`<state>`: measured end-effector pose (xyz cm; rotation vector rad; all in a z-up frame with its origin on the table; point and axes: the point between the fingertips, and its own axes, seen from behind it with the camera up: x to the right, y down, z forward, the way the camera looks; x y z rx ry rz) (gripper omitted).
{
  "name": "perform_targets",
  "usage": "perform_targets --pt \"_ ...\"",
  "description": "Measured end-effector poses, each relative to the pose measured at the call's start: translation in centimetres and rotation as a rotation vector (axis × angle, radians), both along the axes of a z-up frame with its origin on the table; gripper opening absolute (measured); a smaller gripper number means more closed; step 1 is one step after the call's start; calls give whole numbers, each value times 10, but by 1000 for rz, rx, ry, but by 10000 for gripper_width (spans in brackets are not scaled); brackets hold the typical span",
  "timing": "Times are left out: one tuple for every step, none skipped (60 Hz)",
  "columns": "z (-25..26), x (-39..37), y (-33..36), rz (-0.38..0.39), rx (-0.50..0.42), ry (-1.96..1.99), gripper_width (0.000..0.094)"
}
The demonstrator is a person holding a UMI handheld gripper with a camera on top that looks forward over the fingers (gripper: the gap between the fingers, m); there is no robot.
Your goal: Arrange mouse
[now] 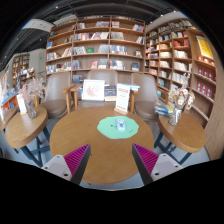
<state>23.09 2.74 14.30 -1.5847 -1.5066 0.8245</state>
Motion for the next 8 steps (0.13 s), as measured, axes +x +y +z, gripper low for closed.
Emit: perform_targets --pt "0 1 0 2 6 1 858" --pt "1 2 0 4 12 5 859" --pt "2 3 -1 5 14 11 859" --pt "4 4 -1 6 15 16 858" --pt "5 5 -2 7 16 19 856" --pt "6 5 -2 8 17 21 857" --pt "7 6 -2 7 18 23 858" --pt "8 6 -2 6 19 26 859"
